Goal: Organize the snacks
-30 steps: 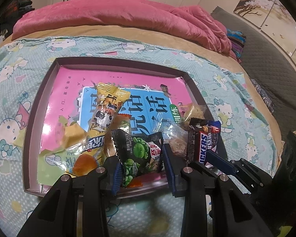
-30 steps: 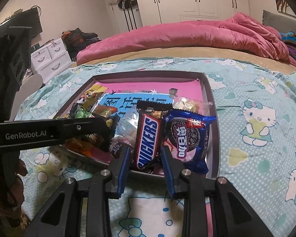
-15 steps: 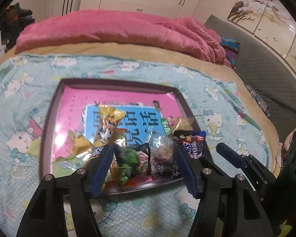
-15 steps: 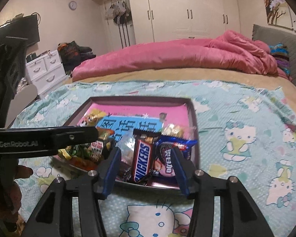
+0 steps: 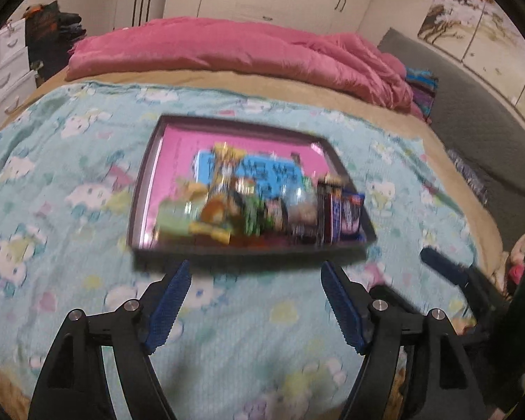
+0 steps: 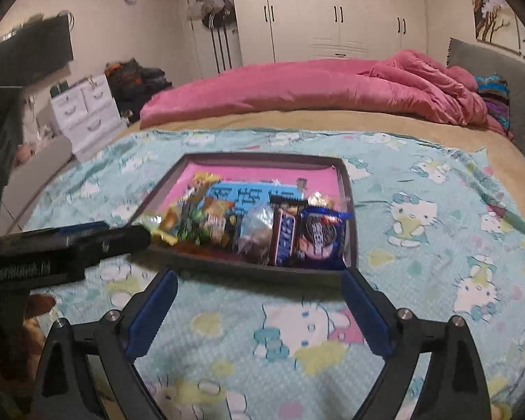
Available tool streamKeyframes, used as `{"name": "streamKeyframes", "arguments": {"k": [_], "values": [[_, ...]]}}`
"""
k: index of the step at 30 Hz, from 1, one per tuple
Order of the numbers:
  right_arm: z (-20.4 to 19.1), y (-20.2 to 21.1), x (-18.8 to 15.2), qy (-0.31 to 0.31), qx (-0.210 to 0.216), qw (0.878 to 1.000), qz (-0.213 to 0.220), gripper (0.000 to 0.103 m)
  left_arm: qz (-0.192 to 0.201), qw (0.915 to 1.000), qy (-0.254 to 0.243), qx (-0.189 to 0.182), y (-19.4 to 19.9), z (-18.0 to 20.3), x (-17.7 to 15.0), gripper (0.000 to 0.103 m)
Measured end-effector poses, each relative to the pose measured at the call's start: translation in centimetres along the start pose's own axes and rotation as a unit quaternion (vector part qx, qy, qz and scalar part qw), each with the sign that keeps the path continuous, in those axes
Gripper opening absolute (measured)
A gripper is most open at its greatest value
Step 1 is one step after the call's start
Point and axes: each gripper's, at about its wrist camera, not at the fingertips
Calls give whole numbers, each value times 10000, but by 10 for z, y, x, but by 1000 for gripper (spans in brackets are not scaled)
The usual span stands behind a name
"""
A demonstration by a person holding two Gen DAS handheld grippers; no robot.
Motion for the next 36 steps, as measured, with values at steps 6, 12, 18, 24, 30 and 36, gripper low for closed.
{"name": "streamKeyframes", "arguments": {"k": [6, 12, 18, 24, 30, 36], "values": [[-2, 9, -28, -88, 6, 9998, -195, 96, -70, 9999, -57, 96, 10, 6, -24, 78], [2, 4, -34, -159, 18, 9994, -323, 96, -160, 9997, -35, 156, 11, 2, -33, 78], [-2, 4, -35, -76, 64, 9994, -327, 96, -83, 9998, 2, 206, 16, -1, -31, 78], [-1, 7, -33, -88, 47, 9996, -258, 96, -58, 9997, -8, 223, 18, 0, -30, 78], [-1, 13, -30, -98, 56, 9999, -97, 96, 29, 9997, -35, 232, 21, 1, -29, 78], [-1, 17, -29, -104, 57, 9999, 21, 96, 140, 9995, -76, 258, 26, 3, -27, 78]]}}
Point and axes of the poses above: each gripper's, at about its wrist camera, not at the fingertips, and y roughly against the way its jaws point, z to its right, x to its top, and after that the axes turned 8 degrees about -y, right-handed
